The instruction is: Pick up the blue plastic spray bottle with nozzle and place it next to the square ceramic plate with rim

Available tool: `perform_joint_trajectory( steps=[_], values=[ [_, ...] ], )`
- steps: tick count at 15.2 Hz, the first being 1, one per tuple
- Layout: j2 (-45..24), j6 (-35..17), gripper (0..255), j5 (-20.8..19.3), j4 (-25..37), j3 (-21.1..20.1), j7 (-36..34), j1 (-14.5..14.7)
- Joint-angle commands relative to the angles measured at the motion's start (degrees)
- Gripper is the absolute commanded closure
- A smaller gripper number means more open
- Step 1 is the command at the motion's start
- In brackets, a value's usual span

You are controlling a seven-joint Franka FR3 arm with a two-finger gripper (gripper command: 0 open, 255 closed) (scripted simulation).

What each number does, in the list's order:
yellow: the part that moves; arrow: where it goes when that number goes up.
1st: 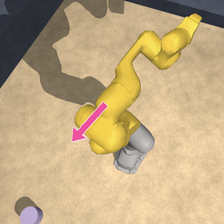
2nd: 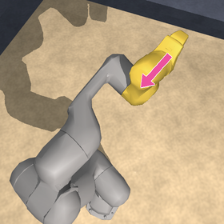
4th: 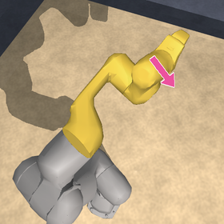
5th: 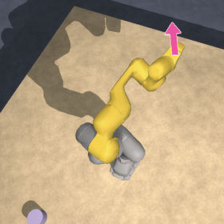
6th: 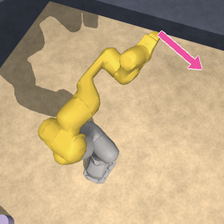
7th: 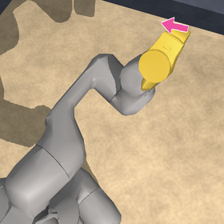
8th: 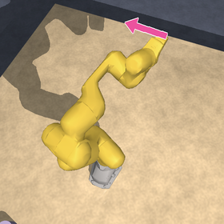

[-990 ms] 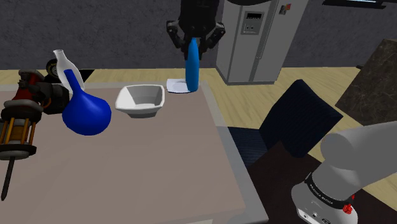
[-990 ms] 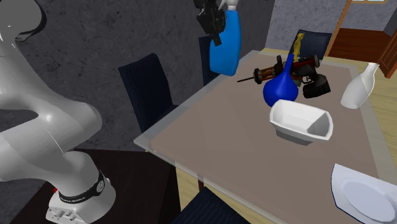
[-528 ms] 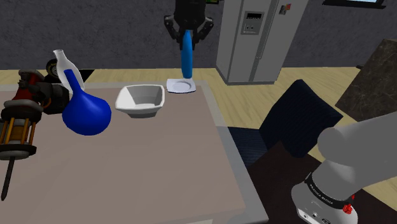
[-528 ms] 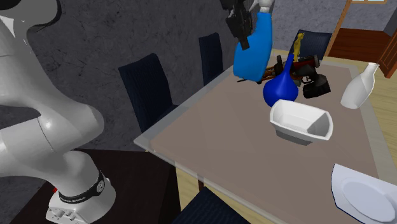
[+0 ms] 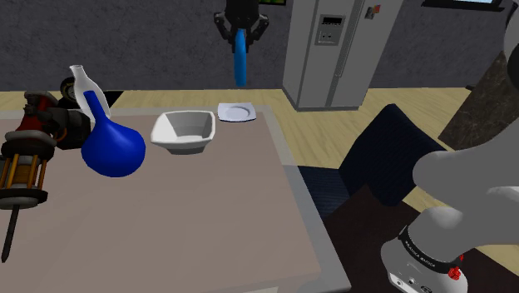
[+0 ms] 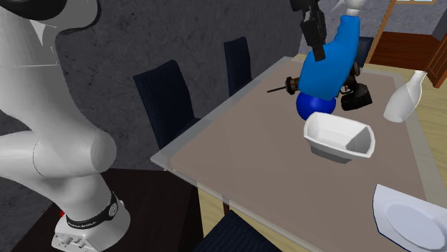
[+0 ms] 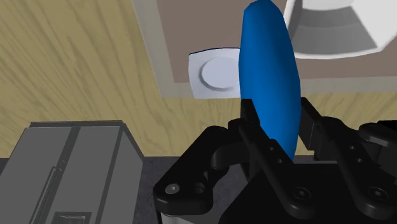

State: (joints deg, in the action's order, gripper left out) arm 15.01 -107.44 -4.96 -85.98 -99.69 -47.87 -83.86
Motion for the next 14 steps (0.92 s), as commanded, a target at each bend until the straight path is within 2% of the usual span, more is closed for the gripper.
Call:
perform_joint_trajectory(
  steps=[1,6,10,14],
  values=[
    [4.3,0.2,255,5.5,4.2,-5.5,4.5,-10.5],
    [14.4,3.3,255,16.7,17.9,-14.4,12.7,-31.4],
    [23.0,8.7,255,24.1,34.2,-20.5,16.1,-47.7],
    [21.5,4.0,255,22.8,26.8,-19.3,16.0,-43.6]
  ],
)
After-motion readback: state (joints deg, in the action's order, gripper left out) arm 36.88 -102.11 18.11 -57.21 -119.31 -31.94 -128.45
